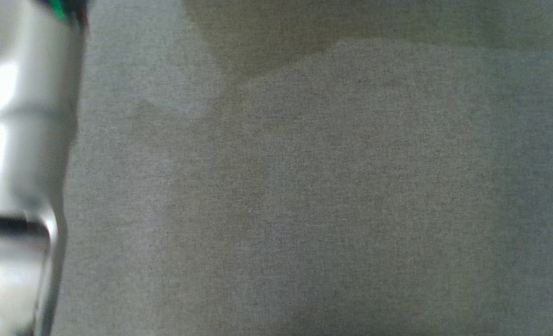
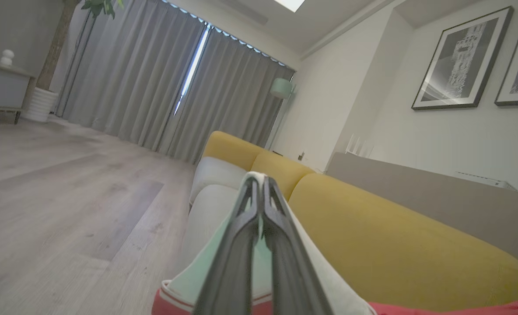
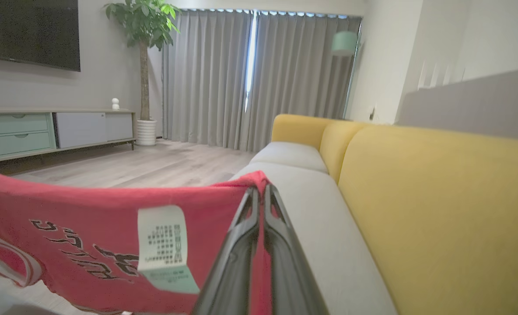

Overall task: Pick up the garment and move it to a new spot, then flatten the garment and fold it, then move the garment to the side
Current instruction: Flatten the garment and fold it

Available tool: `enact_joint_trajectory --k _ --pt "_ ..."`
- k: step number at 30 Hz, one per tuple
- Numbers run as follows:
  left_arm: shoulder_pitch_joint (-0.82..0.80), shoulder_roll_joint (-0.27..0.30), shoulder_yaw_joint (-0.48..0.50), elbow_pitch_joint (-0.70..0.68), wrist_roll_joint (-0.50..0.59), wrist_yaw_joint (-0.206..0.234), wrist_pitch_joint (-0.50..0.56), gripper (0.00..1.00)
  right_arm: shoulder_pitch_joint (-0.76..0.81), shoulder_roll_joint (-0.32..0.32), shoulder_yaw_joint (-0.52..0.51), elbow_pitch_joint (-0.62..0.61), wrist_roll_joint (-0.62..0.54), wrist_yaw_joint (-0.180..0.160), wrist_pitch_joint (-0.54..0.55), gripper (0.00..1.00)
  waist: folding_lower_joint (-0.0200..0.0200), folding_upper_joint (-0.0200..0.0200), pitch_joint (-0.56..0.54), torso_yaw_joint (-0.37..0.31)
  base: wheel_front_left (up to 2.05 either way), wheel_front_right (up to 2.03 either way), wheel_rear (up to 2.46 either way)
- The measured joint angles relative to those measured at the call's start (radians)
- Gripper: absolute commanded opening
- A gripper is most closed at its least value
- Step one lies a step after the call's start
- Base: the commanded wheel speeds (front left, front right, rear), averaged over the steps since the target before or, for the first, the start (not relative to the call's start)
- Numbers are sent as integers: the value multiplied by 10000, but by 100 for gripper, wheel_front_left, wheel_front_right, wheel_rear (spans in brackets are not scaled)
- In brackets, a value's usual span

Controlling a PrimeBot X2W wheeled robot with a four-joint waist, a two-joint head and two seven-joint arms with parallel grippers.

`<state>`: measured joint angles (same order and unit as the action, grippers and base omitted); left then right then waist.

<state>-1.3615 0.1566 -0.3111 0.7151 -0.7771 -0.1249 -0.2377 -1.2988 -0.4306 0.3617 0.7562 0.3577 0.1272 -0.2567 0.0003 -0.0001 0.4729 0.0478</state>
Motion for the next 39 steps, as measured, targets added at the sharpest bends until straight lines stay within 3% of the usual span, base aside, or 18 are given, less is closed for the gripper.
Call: enact_joint_trajectory --k 4,7,13,18,31,39 --pt "2132 414 -347 -915 -604 0 -31 0 1435 -67 -52 17 593 0 0 0 -3 0 -282 67 0 0 0" --pt "4319 725 -504 -1879 -955 -8 -117 0 3028 -458 119 -353 1185 0 0 0 -4 1 -804 71 0 0 0" --pt "7855 1168 -742 -2917 -1264 -56 -115 0 5762 -554 431 -1239 2069 0 4 0 -6 1 -1850 -54 0 0 0" --pt "10481 1300 -1149 -3804 -1383 449 109 0 7852 -650 575 -1641 2673 0 12 0 -6 1 -2771 -194 0 0 0" --pt "14380 1797 -1434 -6159 -1628 1875 349 0 12129 -654 -211 -2892 2989 0 13 0 -6 1 -4466 -459 0 0 0" --pt "15201 1923 -1494 -7112 -1841 2324 788 0 13506 -506 -1170 -4033 2690 0 525 0 -5 1 -4671 -413 0 0 0"
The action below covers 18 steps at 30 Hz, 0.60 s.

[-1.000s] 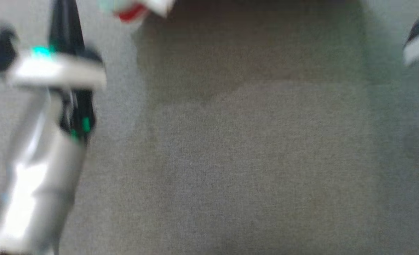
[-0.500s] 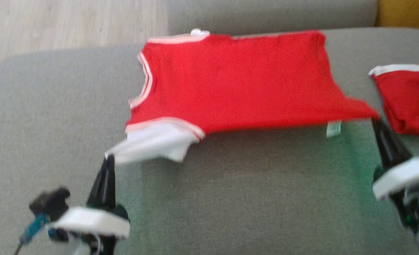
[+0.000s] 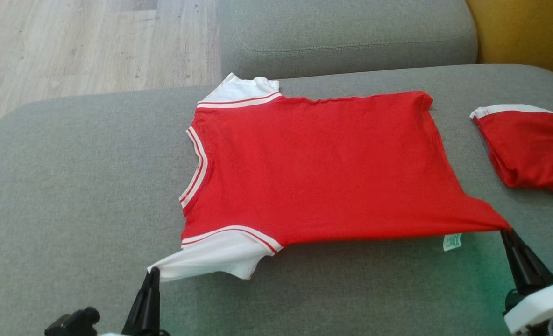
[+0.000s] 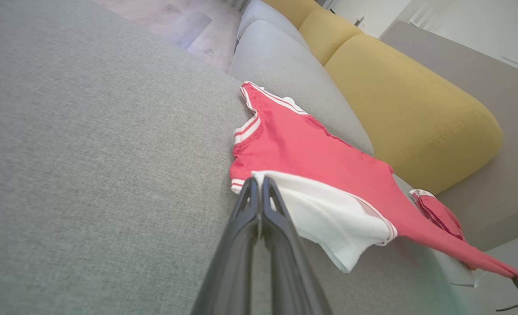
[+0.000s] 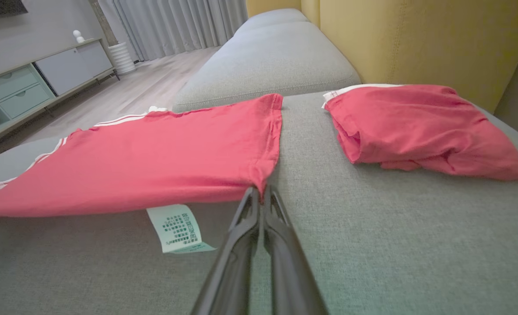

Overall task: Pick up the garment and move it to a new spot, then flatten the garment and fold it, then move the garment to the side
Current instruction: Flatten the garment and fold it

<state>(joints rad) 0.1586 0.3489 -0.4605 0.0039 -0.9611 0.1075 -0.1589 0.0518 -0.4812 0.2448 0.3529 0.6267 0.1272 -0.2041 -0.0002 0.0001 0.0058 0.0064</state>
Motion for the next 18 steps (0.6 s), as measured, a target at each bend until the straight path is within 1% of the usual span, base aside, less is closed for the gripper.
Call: enact_joint_trajectory --k 1,4,8,11,14,18 --pt "-10 -2 -4 -35 0 73 13 0 15 31 -109 -111 -25 0 100 0 0 0 7 9 0 0 0" --pt "-181 -33 2 -46 -59 86 79 0 8 144 -418 -399 -35 0 424 0 0 0 110 50 0 0 0" --pt "-877 -272 94 132 -207 123 63 0 -157 326 -602 -472 -35 0 821 0 2 0 417 55 0 0 0" --pt "-1693 -583 144 397 -238 58 -13 0 -640 431 -623 -366 -33 0 991 0 3 0 731 41 0 0 0" --pt "-2660 -882 171 800 -263 -98 -25 0 -1342 454 -646 -196 -33 0 1005 0 4 0 1113 33 0 0 0" --pt "-3816 -1122 182 1557 -261 -332 -23 0 -2287 472 -552 150 -33 0 1089 0 5 0 1607 2 0 0 0"
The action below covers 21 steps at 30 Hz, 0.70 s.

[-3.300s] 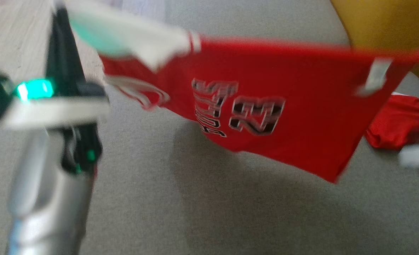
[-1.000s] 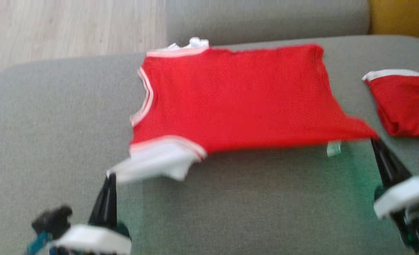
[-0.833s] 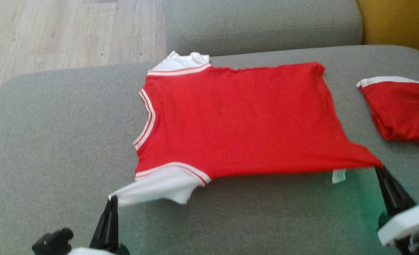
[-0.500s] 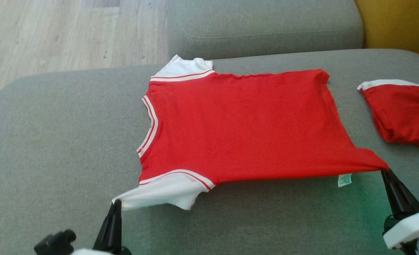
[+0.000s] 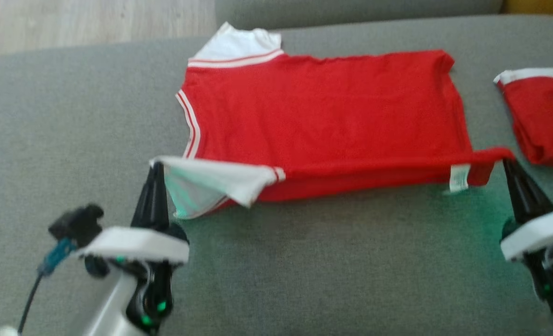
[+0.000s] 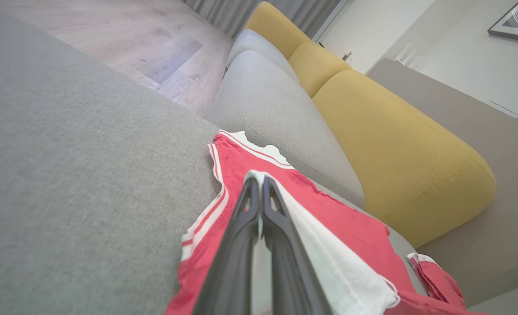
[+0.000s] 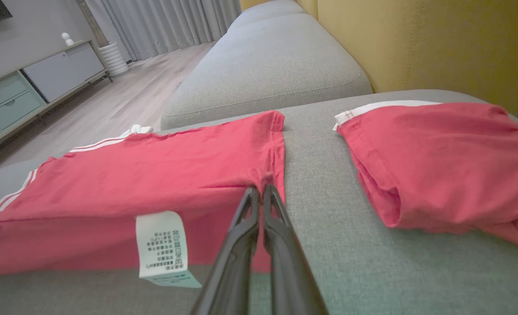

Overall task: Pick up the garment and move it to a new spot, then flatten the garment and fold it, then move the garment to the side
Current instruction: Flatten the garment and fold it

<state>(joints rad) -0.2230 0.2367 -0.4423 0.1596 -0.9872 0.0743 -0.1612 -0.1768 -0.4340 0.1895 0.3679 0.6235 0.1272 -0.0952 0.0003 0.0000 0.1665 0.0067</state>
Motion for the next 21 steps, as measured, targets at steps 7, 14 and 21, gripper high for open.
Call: enact_joint_trajectory --k 7,14,21 --pt "-1465 -226 4 1166 167 -433 -184 0 -1140 44 395 648 -84 0 -119 0 0 0 585 -67 0 0 0" --pt "-3004 -408 69 2399 525 -966 -487 0 -2240 36 920 1440 -31 0 -462 0 0 0 1157 -61 0 0 0" --pt "-3982 -694 -50 3917 826 -1181 -623 100 -3190 56 1463 2322 33 0 -802 100 -1 0 1522 -97 0 0 0"
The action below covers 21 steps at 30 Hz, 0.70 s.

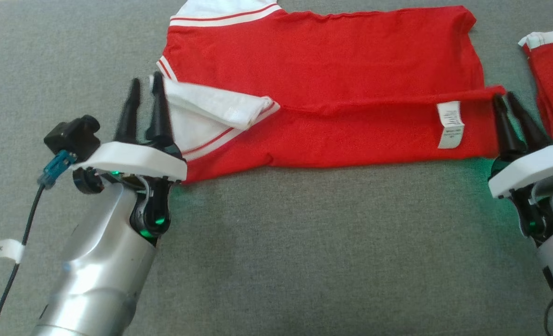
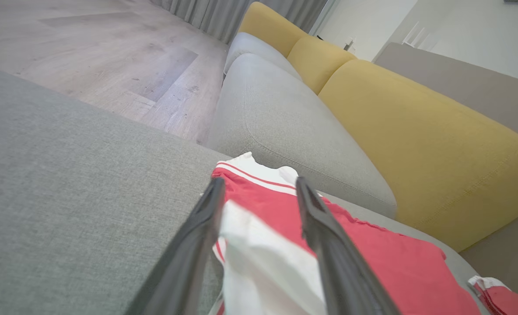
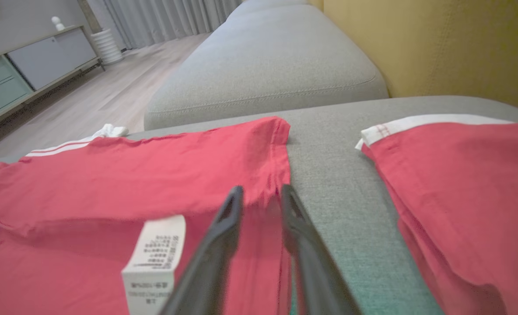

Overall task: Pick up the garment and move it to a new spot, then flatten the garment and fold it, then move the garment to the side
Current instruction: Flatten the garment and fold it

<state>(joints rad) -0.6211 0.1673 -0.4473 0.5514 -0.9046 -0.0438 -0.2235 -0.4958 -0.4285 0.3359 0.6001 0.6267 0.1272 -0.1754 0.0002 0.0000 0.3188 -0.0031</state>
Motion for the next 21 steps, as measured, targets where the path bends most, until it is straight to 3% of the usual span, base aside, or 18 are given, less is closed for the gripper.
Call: enact_joint_trajectory --k 7,15,21 --pt "104 -48 -36 378 1208 98 -261 100 -205 211 67 416 151 0 -552 100 -2 0 -247 -6 0 0 0" --pt "2621 -222 161 -196 3116 763 -288 100 918 493 -301 -56 159 -2 -727 100 -4 0 -643 33 0 0 0" --pt "2570 -213 69 1312 3547 1032 -244 100 1220 633 -533 -385 148 0 -729 100 -3 0 -689 -81 0 0 0"
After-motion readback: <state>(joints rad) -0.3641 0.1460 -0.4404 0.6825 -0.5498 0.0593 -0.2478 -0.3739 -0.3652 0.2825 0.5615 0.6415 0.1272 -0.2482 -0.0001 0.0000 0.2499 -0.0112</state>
